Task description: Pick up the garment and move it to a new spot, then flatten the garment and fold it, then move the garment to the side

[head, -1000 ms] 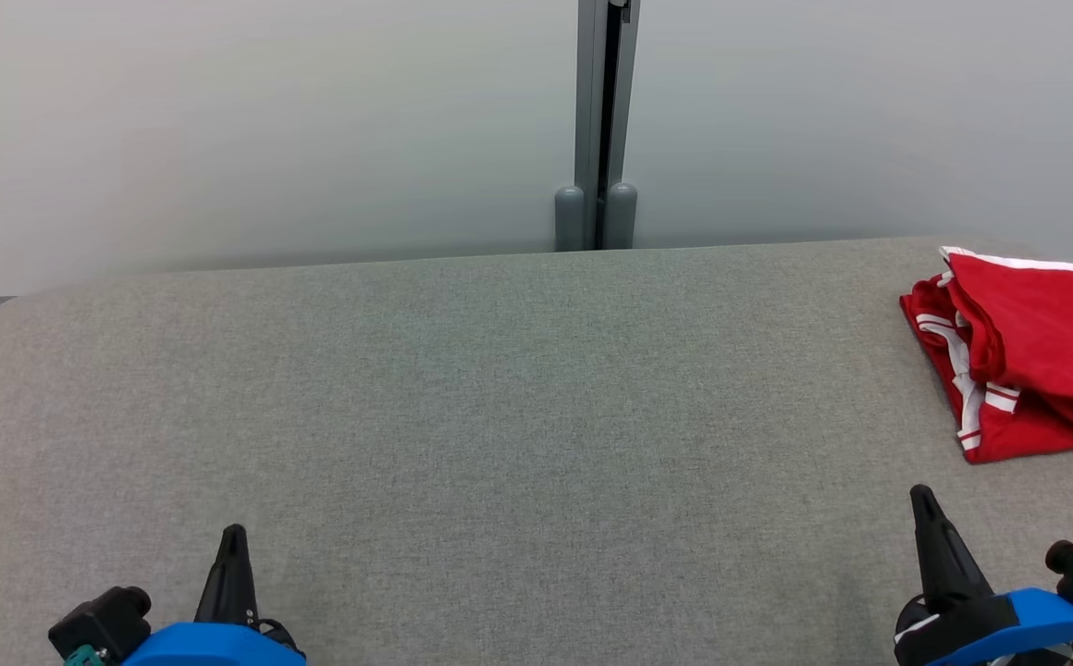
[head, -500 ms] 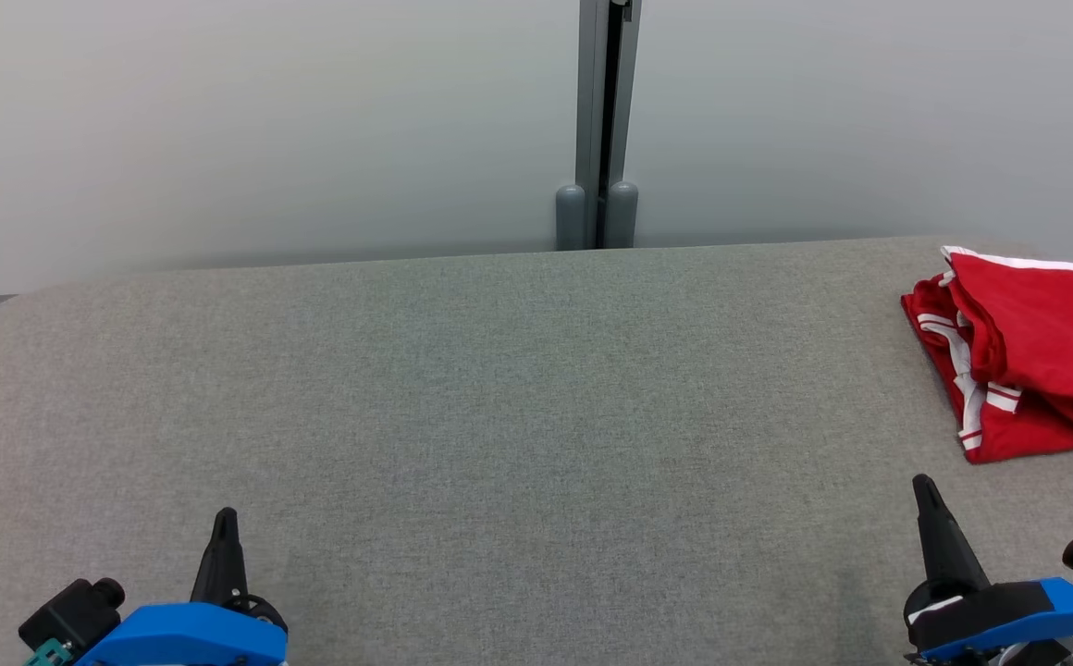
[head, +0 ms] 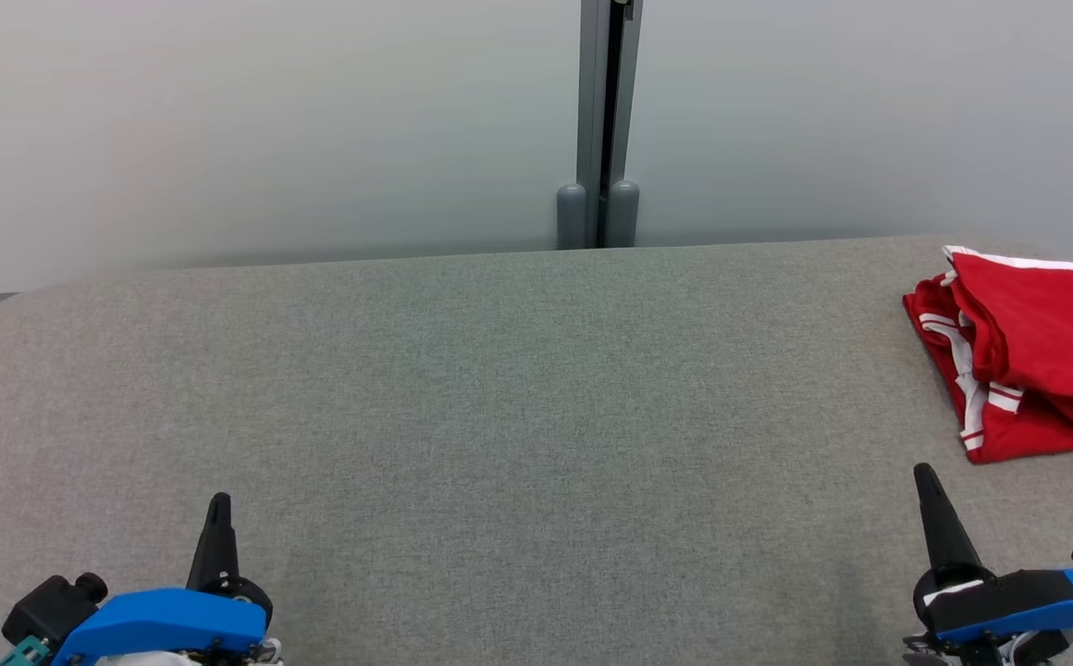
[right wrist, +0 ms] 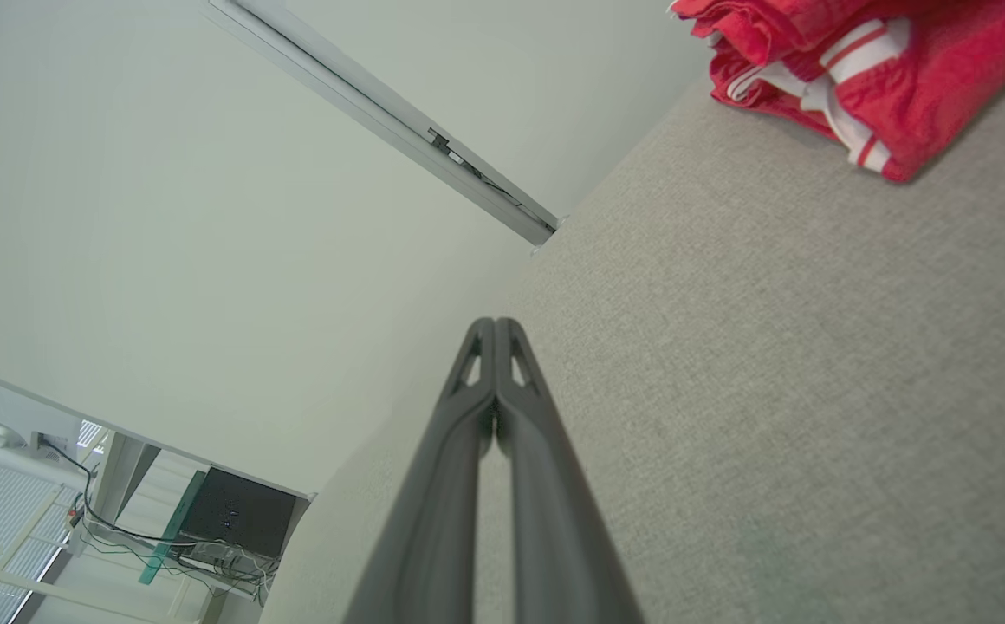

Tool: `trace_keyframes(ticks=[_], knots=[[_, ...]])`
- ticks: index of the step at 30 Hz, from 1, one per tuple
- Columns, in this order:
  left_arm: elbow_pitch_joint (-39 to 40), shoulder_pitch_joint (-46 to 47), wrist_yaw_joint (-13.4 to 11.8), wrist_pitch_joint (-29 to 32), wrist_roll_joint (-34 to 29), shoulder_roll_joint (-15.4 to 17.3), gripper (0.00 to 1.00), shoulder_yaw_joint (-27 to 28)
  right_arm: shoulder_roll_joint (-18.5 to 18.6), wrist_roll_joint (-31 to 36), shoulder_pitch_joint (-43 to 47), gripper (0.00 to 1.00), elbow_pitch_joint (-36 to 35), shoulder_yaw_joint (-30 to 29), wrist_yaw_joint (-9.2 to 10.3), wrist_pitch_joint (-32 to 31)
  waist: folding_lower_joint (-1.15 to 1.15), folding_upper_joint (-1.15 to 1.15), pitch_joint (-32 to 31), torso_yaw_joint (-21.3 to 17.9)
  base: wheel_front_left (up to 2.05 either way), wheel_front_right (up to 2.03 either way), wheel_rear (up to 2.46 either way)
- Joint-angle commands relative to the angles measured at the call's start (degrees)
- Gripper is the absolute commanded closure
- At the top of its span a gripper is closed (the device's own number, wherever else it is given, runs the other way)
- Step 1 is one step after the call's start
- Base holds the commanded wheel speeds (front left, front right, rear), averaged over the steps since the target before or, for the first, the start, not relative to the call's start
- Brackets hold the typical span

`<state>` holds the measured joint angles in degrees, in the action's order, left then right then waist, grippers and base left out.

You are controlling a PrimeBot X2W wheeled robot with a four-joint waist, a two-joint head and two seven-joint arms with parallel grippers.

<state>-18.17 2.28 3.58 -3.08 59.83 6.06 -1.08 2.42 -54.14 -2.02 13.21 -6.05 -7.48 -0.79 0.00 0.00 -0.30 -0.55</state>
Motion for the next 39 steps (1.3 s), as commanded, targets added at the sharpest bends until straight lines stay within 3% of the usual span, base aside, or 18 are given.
trace_keyframes(ticks=[1,39], knots=[[0.9,1.4,0.5,0.5,1.5,0.0,1.00,0.5,0.4,-1.8,-1.6,1.00,-0.5,-0.2,-0.02,-0.3,0.00,0.00,0.0,0.0,0.00,0.00,0.00],[3.0,3.2,2.6,6.0,20.1,-1.9,1.00,5.0,0.6,-23.7,-3.4,1.00,0.3,-0.4,-0.02,-3.7,0.00,0.00,0.3,0.3,0.00,0.00,0.00]])
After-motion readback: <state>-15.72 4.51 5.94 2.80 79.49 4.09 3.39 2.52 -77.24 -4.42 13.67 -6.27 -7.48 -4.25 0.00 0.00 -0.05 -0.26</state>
